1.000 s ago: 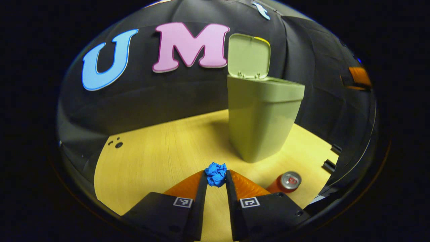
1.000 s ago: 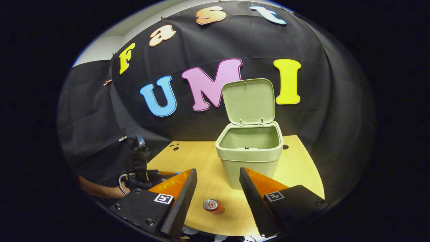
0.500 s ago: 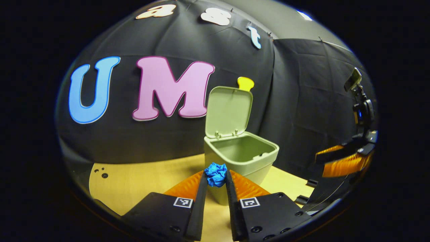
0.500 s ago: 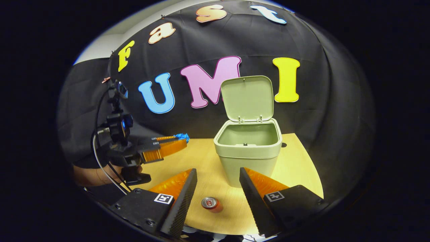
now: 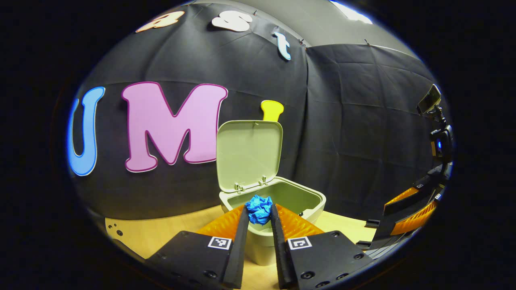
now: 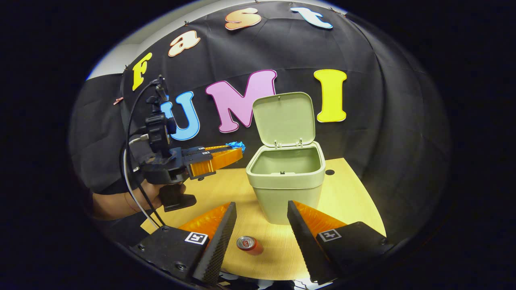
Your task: Press the lid of the desktop garbage bin to open it, pick up the crumpled paper on the desktop and throw it into the bin, then pick up the pop can on the desktop and drop it into the bin, and finally close the garbage bin lid.
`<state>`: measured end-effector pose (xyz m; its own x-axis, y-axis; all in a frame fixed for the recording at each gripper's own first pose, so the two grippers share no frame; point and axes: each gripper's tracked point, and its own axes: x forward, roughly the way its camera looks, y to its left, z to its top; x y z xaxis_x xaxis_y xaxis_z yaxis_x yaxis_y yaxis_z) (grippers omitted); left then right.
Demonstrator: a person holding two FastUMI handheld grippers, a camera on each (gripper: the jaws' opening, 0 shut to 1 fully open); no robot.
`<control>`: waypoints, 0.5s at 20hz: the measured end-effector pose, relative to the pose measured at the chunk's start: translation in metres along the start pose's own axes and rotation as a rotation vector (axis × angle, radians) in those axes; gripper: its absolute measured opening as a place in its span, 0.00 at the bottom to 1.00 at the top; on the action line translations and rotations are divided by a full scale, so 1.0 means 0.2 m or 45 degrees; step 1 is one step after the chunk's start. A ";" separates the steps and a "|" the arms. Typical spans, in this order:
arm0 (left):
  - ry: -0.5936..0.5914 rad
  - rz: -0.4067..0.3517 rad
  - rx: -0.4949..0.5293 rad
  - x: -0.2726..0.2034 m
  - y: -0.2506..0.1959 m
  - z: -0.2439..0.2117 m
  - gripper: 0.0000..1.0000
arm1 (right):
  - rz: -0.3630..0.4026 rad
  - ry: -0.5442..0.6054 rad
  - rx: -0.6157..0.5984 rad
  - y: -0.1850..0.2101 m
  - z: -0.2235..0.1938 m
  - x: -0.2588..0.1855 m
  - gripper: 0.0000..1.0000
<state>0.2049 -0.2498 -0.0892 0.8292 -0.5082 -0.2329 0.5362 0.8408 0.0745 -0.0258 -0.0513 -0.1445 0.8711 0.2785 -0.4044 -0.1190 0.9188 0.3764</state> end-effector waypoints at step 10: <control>0.071 -0.049 -0.005 0.24 -0.01 -0.09 0.38 | -0.075 -0.021 0.010 -0.08 0.02 0.00 0.84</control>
<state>0.2408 -0.2733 -0.1180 0.7978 -0.5291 -0.2891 0.5669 0.8215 0.0609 -0.0223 -0.0682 -0.1464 0.8842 0.2193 -0.4125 -0.0635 0.9312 0.3591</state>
